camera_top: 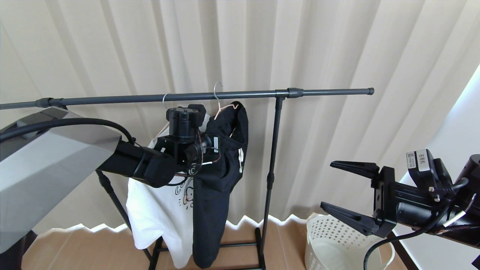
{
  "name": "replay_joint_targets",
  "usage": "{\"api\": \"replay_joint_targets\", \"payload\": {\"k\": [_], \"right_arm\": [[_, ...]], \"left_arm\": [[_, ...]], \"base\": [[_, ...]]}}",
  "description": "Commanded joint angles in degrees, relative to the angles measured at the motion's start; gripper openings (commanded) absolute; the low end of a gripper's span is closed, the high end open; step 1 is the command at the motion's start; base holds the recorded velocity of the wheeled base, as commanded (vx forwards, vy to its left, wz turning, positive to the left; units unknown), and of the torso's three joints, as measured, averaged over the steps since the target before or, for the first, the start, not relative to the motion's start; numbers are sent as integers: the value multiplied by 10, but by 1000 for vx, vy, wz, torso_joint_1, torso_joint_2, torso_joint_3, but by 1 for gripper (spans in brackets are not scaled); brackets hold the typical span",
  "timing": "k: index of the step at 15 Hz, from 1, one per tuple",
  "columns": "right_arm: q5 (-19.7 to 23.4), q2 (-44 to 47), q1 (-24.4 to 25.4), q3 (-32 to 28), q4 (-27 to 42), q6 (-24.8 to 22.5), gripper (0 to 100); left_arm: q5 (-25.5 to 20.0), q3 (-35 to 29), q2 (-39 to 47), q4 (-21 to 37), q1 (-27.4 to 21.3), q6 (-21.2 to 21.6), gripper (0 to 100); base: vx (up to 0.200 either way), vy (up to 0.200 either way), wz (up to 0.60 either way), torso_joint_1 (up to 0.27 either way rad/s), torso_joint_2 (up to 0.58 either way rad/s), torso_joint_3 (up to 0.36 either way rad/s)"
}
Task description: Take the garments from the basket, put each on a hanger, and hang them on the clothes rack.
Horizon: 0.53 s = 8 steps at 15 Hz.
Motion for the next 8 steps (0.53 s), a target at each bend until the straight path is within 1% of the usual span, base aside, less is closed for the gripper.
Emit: {"api": "replay_joint_targets", "payload": {"k": [1, 8], "right_arm": [[0, 0, 0, 0, 0, 0, 100], [0, 3, 0, 0, 0, 0, 100]], "left_arm": [[1, -12, 13, 1, 1, -1, 0], [12, -12, 35, 0, 7, -2, 0]], "base": [[0, 0, 0, 0, 0, 0], [0, 0, 0, 0, 0, 0]]}}
